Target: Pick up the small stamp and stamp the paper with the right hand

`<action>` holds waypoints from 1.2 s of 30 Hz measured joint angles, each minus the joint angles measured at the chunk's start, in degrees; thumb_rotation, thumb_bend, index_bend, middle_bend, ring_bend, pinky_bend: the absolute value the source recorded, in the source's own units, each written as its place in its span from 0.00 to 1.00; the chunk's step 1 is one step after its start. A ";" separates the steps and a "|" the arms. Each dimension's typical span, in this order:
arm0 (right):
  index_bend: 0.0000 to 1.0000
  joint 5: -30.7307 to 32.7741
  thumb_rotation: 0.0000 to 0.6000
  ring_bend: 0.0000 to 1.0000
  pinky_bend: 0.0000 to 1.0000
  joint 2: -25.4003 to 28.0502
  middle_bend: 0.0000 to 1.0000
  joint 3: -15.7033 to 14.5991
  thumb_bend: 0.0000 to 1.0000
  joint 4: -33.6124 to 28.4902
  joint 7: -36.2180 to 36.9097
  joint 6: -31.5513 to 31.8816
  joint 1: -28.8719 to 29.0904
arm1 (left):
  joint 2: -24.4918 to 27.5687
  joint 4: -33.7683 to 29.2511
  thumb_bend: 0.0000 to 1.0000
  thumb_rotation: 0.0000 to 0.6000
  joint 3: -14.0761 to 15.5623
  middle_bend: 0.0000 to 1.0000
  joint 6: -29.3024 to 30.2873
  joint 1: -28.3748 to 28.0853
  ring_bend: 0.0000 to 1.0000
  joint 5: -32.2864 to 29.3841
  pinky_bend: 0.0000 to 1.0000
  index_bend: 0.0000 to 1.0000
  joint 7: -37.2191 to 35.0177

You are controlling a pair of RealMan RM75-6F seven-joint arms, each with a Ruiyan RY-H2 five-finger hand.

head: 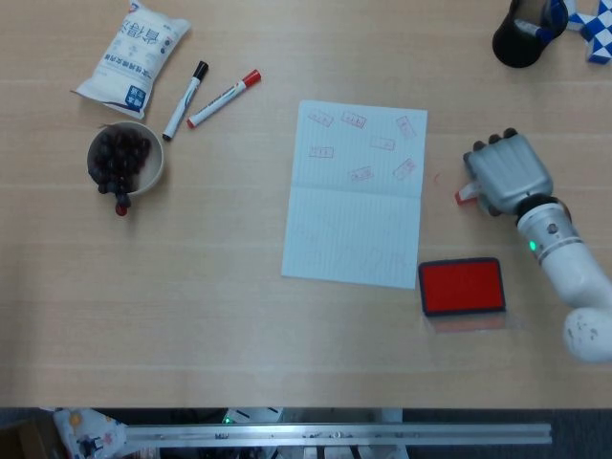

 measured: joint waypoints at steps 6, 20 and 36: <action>0.39 -0.69 1.00 0.29 0.25 2.59 0.36 0.24 0.28 -3.46 0.09 1.96 -0.70 | 0.11 -0.16 0.17 1.00 -0.19 0.11 0.10 -0.10 0.18 -0.04 0.10 0.08 -0.03; 0.38 -7.53 1.00 0.29 0.25 14.06 0.40 -0.77 0.29 -17.07 1.56 16.60 -7.79 | -1.21 0.67 0.17 1.00 -1.18 0.11 0.43 -1.32 0.18 1.35 0.10 0.08 0.05; 0.48 -22.88 1.00 0.34 0.29 24.95 0.44 -3.73 0.30 -21.27 14.02 35.42 -24.96 | -4.39 2.37 0.17 1.00 -2.21 0.11 3.66 -1.78 0.18 4.09 0.10 0.08 1.96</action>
